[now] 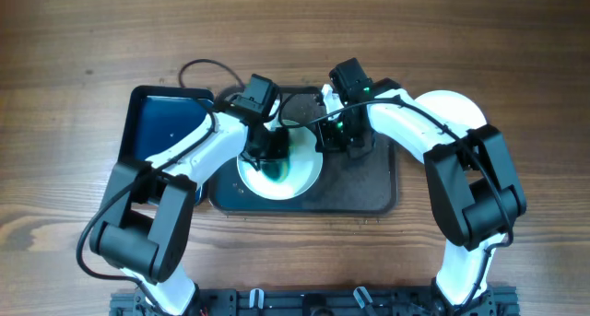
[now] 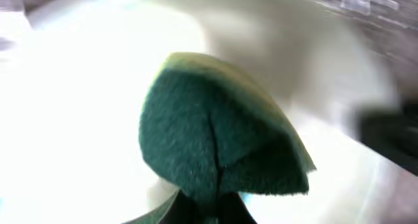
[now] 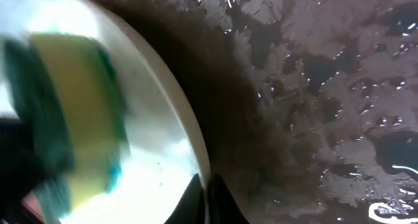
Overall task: Clean dirty plates on tray and stack at the side
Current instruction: 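Scrub the last plate with the sponge while right gripper holds it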
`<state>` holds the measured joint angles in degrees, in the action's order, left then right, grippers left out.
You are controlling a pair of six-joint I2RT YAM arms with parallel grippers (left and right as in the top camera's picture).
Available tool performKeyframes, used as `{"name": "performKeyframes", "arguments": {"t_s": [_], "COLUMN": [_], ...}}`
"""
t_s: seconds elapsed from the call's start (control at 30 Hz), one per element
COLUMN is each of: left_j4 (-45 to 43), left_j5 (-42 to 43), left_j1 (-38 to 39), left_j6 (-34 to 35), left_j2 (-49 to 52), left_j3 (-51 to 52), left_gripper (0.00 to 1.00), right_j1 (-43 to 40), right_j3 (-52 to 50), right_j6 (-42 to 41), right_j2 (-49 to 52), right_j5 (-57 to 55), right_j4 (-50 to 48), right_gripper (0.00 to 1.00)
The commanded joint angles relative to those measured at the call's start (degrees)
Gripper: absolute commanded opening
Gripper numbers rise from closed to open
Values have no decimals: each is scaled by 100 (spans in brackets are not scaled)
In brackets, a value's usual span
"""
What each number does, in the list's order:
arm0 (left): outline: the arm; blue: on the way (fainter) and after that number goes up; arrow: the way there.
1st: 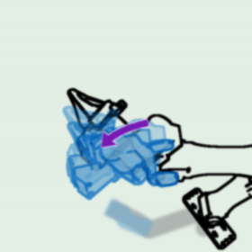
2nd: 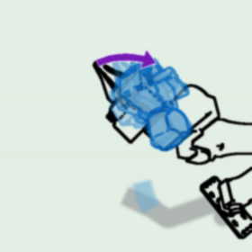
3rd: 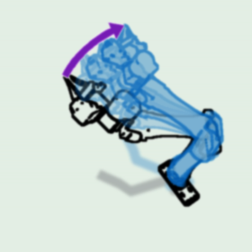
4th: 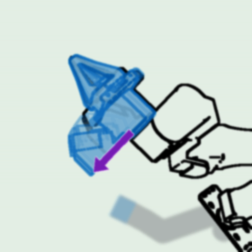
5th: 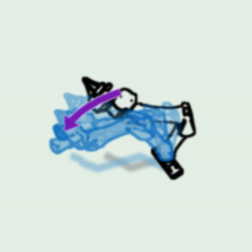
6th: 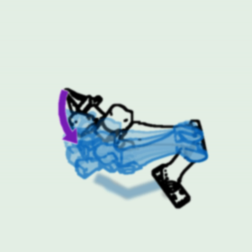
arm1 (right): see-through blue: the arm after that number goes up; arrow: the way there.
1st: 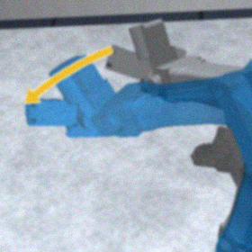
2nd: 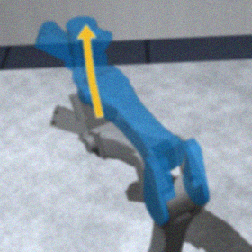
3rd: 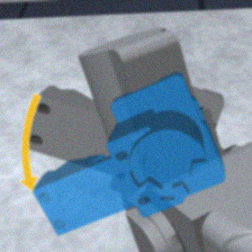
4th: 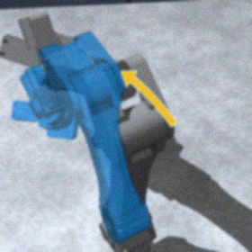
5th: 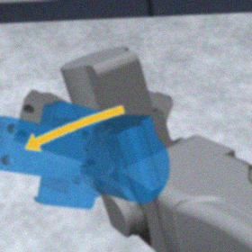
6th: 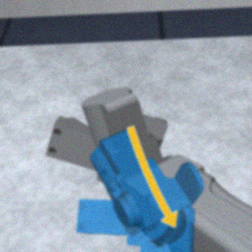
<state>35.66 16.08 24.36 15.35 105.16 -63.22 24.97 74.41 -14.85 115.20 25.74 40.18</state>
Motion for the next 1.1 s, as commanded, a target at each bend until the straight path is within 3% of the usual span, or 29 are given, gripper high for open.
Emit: {"name": "performKeyframes", "arguments": {"t_s": [0.0, 0.13, 0.23, 0.3, 0.37, 0.43, 0.5, 0.57, 0.63, 0.7, 0.8, 0.9, 1.07], "left_j4": [-125, -52, 175, 337, 544, 540, 592, 562, 240, -44, -92, 555, 927], "left_j5": [588, -2767, -3670, -2955, -1346, -46, 1700, 2162, 1602, 590, -1753, -3838, -3884], "left_j1": [-57, -103, -103, -96, -96, -96, -96, -96, -103, -96, -96, -96, -98], "left_j6": [-455, 1290, 1926, 2004, 1882, 1108, -531, -1172, -1062, -409, 1003, 2144, 2138], "left_j2": [96, 103, 103, 103, 103, 103, 101, 101, 103, 103, 109, 111, 107], "left_j3": [35, 37, 37, 37, 37, 37, 37, 37, 37, 37, 37, 37, -31], "left_gripper": [4, 4, 4, 4, 4, 4, 4, 4, 4, 4, 4, 4, 4], "right_j1": [55, 55, 55, 55, 55, 55, 55, 55, 55, 55, 55, 55, 55], "right_j3": [122, 122, 122, 122, 122, 122, 122, 122, 122, 122, 122, 122, 122], "right_j6": [26, 28, 26, 31, 28, 28, -24, -37, -42, -74, -74, -199, -203], "right_j2": [22, 22, 22, 22, 22, 22, 22, 22, 22, 22, 22, 22, 22], "right_j5": [262, 262, 260, 260, 260, 260, 245, 236, 240, 240, 236, 98, 68], "right_j4": [-50, -48, -50, -50, -55, -63, -74, -101, -105, -107, -105, -127, -195], "right_gripper": [4, 4, 4, 4, 4, 4, 4, 4, 4, 4, 5, 5, 4]}}
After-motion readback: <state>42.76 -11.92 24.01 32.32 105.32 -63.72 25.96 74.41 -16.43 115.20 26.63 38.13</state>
